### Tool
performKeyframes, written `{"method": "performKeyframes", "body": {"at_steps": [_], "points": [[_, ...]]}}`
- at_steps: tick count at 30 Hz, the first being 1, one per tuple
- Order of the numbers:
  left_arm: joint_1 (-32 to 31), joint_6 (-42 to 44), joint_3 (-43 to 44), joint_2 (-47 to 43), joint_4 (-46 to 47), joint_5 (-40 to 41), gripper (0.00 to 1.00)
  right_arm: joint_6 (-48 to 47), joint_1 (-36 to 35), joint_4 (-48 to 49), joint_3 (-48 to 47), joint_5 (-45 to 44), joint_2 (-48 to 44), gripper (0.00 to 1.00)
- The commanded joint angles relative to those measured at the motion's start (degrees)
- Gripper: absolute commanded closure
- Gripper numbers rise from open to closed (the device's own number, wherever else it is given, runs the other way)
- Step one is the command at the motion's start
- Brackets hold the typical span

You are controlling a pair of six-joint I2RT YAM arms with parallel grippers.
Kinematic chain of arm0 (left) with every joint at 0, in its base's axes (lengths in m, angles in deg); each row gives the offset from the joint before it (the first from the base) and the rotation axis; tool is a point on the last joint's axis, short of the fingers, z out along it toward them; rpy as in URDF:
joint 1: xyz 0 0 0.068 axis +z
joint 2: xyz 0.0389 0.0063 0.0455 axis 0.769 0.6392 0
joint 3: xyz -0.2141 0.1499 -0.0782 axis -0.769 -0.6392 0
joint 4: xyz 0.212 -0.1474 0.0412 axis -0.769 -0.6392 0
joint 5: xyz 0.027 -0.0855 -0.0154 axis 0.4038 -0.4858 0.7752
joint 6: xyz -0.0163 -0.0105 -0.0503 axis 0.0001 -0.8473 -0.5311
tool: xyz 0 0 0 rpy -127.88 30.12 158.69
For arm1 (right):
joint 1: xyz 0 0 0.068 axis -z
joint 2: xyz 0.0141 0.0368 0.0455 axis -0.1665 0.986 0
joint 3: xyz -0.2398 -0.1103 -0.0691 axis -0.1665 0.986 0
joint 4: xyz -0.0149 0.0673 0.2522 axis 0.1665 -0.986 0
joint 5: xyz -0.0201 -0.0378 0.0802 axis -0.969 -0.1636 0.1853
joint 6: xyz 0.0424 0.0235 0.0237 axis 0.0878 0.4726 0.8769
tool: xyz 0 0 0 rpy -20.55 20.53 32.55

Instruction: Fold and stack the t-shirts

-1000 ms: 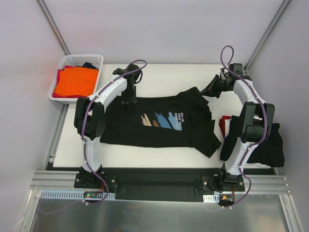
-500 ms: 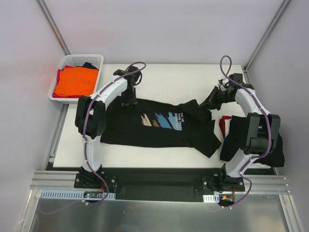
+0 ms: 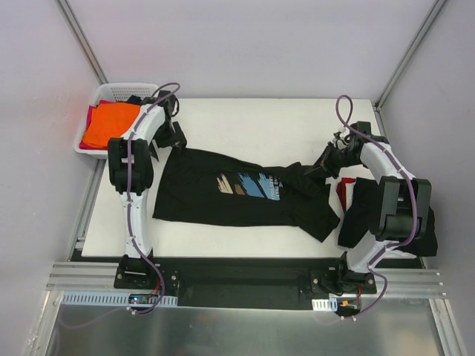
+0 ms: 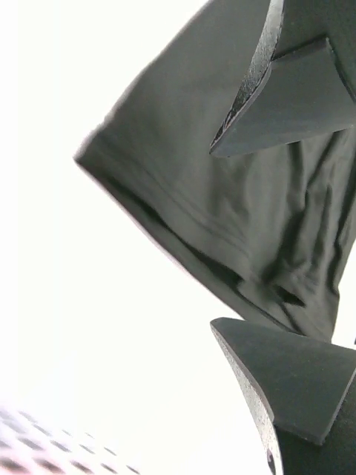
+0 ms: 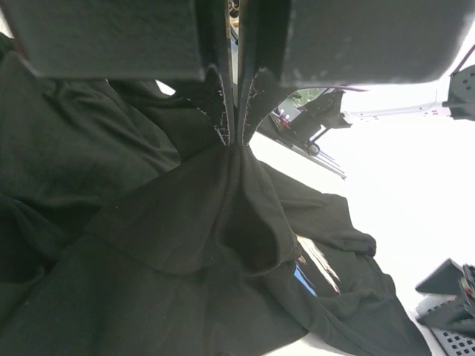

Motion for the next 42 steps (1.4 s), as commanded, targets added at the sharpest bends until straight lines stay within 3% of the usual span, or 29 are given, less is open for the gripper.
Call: {"method": "performKeyframes", "body": {"at_steps": [1,6,13,15,16,22,27,28,29,31,42], "points": [[-0.48,5.34,6.13,3.87,2.33,-6.01,0.11,-0.40,-0.45,-1.70,-1.04,-0.08,-2.29,0.99],[0.23,8.87,11.40,8.35,4.98,-11.72,0.10,-0.57,-0.72,-2.84,-1.13,-0.43,-2.03,0.99],[1.63,9.49,16.51,12.67,5.16,-12.17,0.12,-1.63,-0.90,-4.60,-2.00,-1.13,-1.24,0.99],[1.98,9.31,16.42,13.19,5.16,-12.08,0.18,-1.98,-0.90,-5.21,-2.71,-1.14,-0.62,0.99],[1.99,9.40,16.42,13.28,5.16,-12.08,0.30,-2.07,-0.90,-5.47,-2.97,-1.14,-0.45,0.99],[2.16,8.87,17.12,14.69,5.07,-12.44,0.64,-2.68,-1.16,-6.97,-4.55,-1.40,0.61,0.99],[2.16,8.69,13.62,12.41,5.77,-12.61,0.77,-2.77,-1.42,-7.23,-5.08,-1.58,0.96,0.99],[2.16,8.61,12.83,11.88,6.12,-12.70,0.81,-2.77,-1.42,-7.06,-5.17,-1.58,1.22,0.99],[2.16,8.69,11.86,10.75,6.38,-12.79,0.92,-2.77,-1.51,-7.15,-5.26,-1.58,1.40,0.99],[2.16,8.52,9.49,9.77,7.17,-12.70,0.99,-2.68,-1.77,-6.97,-5.69,-1.49,1.66,0.99],[2.07,7.46,5.09,2.39,7.70,-10.77,1.00,-1.54,-3.09,-5.83,-6.75,-1.66,2.46,0.99]]}}
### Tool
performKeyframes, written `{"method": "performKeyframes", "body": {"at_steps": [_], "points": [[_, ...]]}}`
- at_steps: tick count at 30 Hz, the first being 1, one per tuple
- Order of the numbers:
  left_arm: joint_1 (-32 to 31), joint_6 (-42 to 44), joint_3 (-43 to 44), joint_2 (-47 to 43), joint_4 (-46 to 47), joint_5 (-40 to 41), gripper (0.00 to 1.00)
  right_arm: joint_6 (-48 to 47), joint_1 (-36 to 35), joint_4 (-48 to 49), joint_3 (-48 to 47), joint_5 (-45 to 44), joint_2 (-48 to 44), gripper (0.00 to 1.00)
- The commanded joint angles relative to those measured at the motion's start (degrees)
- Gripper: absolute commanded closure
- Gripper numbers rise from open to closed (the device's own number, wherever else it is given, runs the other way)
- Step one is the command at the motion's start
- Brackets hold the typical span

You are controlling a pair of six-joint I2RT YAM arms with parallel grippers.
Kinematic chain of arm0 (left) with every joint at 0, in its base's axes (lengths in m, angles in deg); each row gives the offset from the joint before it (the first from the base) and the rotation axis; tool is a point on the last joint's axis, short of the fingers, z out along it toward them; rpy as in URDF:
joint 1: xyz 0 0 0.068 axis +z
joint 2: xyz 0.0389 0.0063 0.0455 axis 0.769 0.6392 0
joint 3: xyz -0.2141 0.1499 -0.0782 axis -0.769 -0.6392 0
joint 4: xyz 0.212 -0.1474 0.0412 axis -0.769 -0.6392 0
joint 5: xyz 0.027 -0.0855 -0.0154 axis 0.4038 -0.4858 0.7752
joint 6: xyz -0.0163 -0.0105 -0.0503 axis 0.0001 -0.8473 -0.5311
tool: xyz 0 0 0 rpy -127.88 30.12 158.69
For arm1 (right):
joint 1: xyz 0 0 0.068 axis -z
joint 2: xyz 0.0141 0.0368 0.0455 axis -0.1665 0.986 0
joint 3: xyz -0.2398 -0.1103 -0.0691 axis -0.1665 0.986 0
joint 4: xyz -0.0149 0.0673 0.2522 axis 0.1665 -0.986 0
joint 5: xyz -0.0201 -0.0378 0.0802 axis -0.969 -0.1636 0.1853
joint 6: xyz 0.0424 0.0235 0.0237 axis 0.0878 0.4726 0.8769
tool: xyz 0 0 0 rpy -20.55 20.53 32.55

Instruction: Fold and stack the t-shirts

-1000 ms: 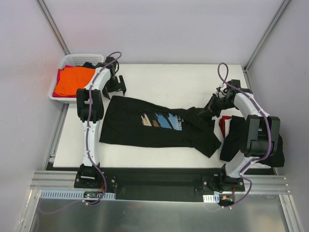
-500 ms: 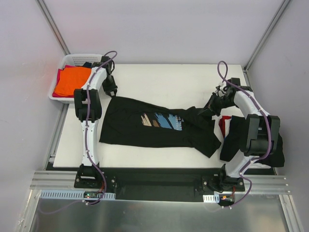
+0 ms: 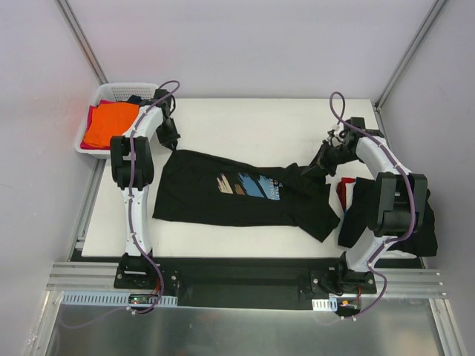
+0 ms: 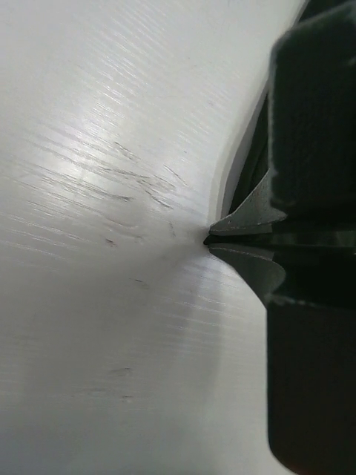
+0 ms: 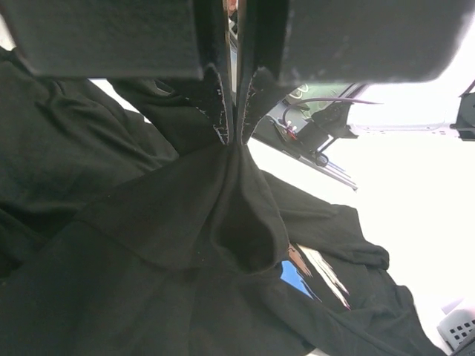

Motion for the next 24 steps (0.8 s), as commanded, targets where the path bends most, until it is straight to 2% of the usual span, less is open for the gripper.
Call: {"method": "performKeyframes", "body": {"at_steps": [1,13,24], "points": [[-0.55,-0.95,-1.82,-7.05,-3.14,-0.08,1.00,0.27,-0.69,-0.32,-2.05,-0.16,0.10,0.99],[-4.41,-1.57,-13.42,-21.73,-3.84,-0.96,1.00,-0.86,-0.60,-1.99,-6.45,0.46,0.89,0.99],[-6.26,-2.71,-27.48,-31.76,-4.63,0.18,1.00,-4.03,1.51,-7.08,-0.56,-3.40,-5.25,0.99]]}}
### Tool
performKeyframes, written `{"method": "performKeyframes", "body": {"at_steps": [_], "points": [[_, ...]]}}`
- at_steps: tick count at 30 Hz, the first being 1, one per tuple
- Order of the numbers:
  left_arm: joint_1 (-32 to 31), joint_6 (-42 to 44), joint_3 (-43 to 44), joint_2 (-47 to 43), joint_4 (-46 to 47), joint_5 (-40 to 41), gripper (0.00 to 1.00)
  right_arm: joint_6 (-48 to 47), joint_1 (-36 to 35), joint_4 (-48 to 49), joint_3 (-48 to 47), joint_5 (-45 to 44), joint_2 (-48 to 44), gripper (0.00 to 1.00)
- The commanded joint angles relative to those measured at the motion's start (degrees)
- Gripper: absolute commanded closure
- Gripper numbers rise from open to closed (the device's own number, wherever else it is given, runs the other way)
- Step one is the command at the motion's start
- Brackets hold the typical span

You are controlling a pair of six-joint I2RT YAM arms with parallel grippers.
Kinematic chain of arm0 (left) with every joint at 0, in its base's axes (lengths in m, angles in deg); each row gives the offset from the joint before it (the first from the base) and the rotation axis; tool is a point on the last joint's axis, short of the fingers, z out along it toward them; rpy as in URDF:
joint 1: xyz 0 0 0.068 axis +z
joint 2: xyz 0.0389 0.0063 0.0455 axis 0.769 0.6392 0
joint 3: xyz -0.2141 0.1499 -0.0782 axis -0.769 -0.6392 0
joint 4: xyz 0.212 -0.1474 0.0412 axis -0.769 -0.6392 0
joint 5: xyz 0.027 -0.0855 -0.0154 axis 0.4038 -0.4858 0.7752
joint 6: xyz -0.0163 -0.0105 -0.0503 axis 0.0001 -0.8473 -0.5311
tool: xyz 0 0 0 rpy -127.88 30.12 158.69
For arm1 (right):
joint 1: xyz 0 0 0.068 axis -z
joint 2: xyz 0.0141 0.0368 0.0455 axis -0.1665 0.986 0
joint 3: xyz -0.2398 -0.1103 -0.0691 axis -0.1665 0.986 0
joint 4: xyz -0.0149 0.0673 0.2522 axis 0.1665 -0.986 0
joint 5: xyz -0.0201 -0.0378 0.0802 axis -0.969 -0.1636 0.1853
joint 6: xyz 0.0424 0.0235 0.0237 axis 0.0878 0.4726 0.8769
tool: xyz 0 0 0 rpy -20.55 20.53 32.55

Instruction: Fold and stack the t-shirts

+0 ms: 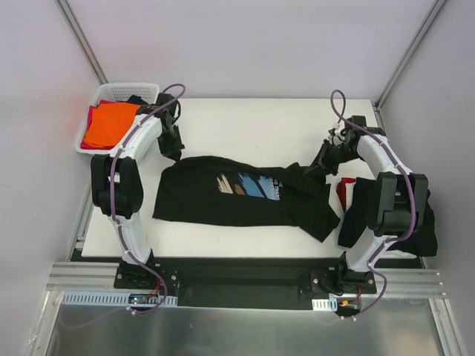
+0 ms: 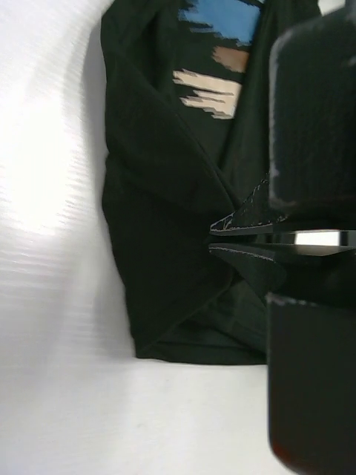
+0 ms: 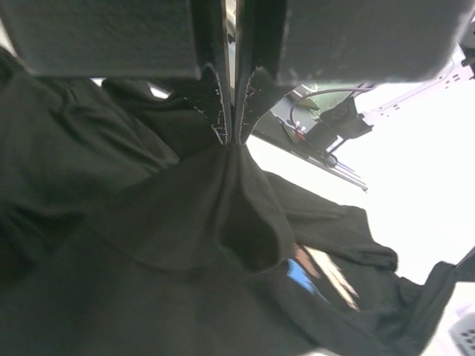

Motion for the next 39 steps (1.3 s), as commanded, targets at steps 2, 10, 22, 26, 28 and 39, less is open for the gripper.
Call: {"method": "performKeyframes", "body": {"at_steps": [2,10,22,26,28,39], "points": [[-0.21,-1.42,-6.00,-5.84,-1.99,2.36,1.00,-1.24,1.99,-5.08,2.81,-3.54,-7.34,0.99],[1.64,-2.83,-7.69,-4.44,-2.43,5.10,1.00,-0.35,5.07,-4.37,5.54,-3.63,-10.34,0.99],[3.65,-0.81,-8.82,-5.76,-3.48,8.88,1.00,-2.90,8.58,-7.19,6.76,-3.98,-11.48,0.99],[5.94,-1.95,-10.49,-5.50,-4.36,9.23,1.00,-2.81,9.20,-7.36,7.47,-4.16,-11.31,0.99],[6.73,-2.12,-11.11,-5.50,-4.45,9.49,1.00,-2.99,9.29,-7.36,7.64,-4.16,-11.22,0.99],[7.53,-2.21,-12.34,-6.46,-5.50,9.41,1.00,-3.78,9.55,-9.65,8.35,-5.92,-10.95,0.99]]}}
